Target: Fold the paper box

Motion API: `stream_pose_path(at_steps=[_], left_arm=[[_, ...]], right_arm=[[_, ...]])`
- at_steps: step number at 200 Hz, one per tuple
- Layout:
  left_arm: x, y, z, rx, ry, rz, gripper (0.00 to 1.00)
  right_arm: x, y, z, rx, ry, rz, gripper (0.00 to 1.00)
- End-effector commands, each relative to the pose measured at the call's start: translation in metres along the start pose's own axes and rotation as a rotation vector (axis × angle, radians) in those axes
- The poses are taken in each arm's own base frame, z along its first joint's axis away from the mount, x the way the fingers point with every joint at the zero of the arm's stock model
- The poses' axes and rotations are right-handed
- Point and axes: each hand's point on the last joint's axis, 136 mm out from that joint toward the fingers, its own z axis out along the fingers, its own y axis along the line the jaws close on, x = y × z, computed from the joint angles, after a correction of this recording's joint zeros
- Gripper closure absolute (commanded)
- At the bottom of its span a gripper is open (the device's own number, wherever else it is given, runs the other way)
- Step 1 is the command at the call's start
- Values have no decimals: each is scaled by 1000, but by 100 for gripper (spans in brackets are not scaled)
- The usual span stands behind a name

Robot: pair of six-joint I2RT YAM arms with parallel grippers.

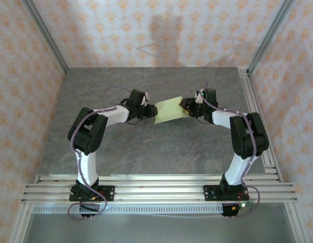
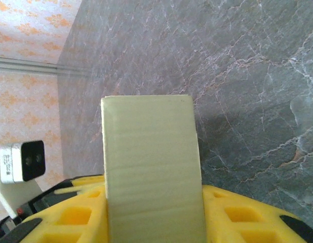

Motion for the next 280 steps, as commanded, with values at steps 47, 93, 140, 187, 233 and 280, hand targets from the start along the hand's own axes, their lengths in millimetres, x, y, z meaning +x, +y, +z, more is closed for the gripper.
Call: stream_pose_path(at_steps=[47,93,140,187,233,280], left_arm=[[-35,-29,-41,131,-156,-30,0],[-58,-34,-42,310,-180,-199,0],[-70,-51,-41,480,-124,-319,0],[-66,-69,-41,586,-23,-385,9],[-58,-77,-41,641,69,-444,38],[-56,-82,-47,661,90,-459,58]], right_arm=[[-29,37,-34,-78,-121,-59,60],[-33,55,-48,-154,-134,-38,57],[-29,71,-52,-219,-94,-23,57],[-29,86,-54,-301,-75,-6,57],[-26,83,-48,-316,-48,30,56],[-24,76,-41,-315,-35,48,55]])
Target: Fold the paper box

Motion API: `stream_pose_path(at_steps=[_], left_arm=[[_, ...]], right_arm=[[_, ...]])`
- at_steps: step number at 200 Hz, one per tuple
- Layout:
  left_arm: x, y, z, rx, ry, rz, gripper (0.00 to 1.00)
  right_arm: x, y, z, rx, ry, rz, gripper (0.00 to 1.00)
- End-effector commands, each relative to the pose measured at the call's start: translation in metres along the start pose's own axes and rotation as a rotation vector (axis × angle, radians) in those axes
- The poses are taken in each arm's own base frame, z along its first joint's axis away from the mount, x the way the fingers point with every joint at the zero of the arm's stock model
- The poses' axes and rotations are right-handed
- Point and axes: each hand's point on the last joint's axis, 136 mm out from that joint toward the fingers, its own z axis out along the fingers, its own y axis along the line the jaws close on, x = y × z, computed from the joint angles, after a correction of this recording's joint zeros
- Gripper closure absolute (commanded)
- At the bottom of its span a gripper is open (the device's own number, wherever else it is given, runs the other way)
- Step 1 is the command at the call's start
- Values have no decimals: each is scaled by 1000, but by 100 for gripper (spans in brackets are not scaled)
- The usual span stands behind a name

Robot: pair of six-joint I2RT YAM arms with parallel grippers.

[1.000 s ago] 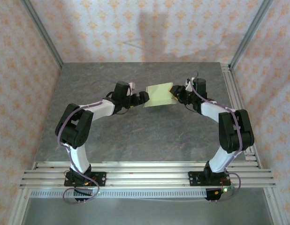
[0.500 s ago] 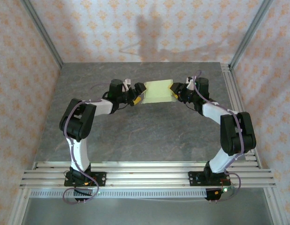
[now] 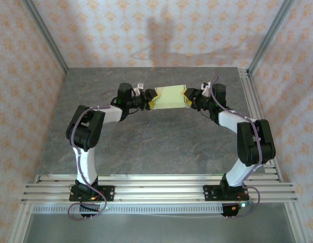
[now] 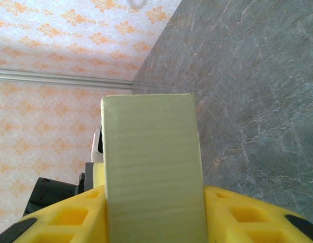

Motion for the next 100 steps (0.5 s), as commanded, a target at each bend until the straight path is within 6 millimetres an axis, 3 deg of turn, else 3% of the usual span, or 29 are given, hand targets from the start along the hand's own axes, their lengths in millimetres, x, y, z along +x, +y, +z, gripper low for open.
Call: stream_pose_path(at_steps=[1,33,75,100], left_arm=[[9,-10,1,35,54,-5,59],[12,-4,0,-8,62,-34,66],[16,16,-6,-100,64,-97,67],[16,33,-12,-158,61,-136,67]], right_arm=[[3,12,3,-67,23,-28,55],[0,6,5,-56,16,-15,48],[-12,8,-5,-49,-66,-72,17],[-27,0,-26,37,-145,-184,8]])
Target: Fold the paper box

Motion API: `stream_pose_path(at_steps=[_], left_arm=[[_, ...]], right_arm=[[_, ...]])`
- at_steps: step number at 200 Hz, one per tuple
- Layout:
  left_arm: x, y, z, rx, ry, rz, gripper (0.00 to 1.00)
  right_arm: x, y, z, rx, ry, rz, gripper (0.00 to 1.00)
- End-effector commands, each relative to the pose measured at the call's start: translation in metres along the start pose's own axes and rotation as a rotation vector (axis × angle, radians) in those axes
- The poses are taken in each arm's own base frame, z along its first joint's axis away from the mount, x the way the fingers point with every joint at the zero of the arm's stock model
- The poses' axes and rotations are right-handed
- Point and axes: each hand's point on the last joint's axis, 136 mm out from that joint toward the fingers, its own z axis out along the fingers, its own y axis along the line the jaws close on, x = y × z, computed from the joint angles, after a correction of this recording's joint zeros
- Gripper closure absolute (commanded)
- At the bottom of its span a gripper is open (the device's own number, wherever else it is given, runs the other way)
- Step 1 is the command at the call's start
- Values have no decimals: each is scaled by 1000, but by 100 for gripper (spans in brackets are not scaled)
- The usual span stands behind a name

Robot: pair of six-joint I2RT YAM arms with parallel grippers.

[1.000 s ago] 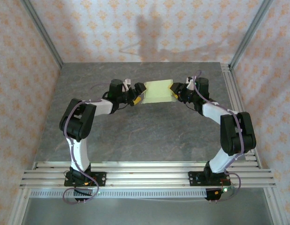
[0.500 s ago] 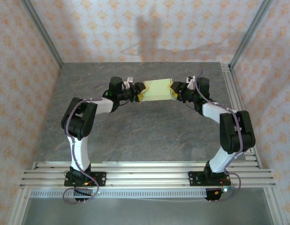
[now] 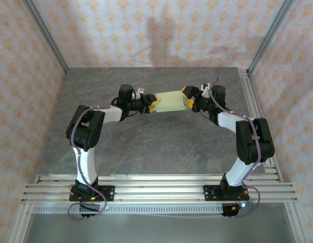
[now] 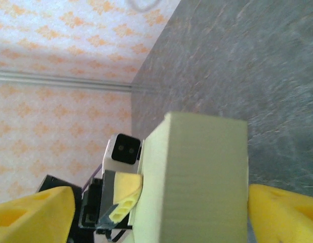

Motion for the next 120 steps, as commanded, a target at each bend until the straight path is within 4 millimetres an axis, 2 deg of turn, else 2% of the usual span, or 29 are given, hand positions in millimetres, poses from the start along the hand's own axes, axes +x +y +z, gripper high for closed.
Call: stream_pose_path(at_steps=[1,28,55,84,102,105,120], left_arm=[[5,6,-10,-55,16,-22,67],[6,27,-19,-137,7,-58,67],[6,44,-29,-187,-12,-114,66],[8,56,-38,-220,-25,-171,66],[10,66,-42,-251,-20,-203,66],[11,56,-46,-239,-24,-187,66],[13,57,-50,-251,-22,-192,66]], right_arm=[[-24,11,-26,33,-119,-174,8],[-20,7,-45,185,-95,-447,4],[-11,20,-64,269,-60,-779,3],[19,34,-69,388,58,-1201,0],[45,48,-64,390,118,-1503,0],[48,50,-63,394,119,-1545,1],[65,60,-55,397,135,-1738,1]])
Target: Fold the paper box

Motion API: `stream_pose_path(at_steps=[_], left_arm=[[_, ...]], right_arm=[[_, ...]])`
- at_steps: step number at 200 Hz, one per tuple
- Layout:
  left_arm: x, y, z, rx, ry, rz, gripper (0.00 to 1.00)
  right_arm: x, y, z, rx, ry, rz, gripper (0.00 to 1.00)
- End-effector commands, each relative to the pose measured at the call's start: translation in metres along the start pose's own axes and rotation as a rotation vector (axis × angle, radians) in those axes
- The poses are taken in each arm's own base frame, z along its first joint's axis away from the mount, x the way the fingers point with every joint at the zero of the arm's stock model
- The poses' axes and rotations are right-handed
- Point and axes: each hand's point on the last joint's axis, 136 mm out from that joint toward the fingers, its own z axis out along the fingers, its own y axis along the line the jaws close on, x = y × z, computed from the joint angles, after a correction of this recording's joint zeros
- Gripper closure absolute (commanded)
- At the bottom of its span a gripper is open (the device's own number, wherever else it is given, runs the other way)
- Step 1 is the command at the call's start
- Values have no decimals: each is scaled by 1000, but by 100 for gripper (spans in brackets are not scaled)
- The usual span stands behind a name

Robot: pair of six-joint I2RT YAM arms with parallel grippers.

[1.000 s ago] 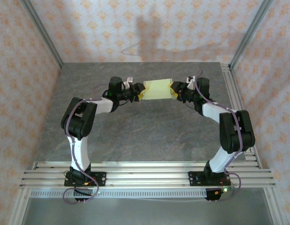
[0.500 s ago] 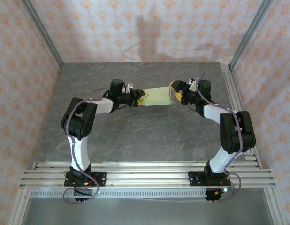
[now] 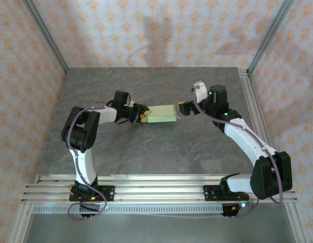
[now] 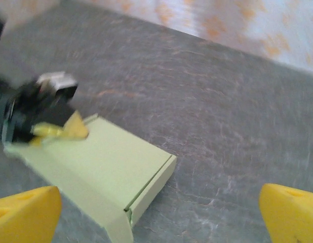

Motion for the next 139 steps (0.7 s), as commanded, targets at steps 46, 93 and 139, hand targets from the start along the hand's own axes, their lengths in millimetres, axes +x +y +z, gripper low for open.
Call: stream_pose_path(at_steps=[46,93,139], left_arm=[[8,-6,-21,-13,-2,5,66],[8,-4,-27,-23,4,1,66],[8,-3,-27,-15,8,-13,66]], right_arm=[[15,61,33,99,199,-868,1],[35,84,69,45,261,-1004,1],[50,83,97,59,287,-1067,1]])
